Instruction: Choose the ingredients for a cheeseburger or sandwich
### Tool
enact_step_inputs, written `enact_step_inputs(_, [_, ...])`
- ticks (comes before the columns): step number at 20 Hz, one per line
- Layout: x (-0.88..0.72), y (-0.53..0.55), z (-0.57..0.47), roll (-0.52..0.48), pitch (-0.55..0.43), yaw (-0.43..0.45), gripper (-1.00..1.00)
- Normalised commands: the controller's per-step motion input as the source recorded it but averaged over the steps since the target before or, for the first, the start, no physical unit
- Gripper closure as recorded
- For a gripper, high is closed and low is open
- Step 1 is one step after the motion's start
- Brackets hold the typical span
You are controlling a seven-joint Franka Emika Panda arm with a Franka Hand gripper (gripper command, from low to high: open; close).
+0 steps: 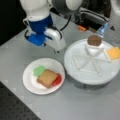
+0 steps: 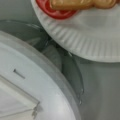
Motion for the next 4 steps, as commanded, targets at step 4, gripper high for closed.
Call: enact_step_inputs(4, [-0.17,0.14,-0.02,-0.290,-0.001,0.007,-1.00])
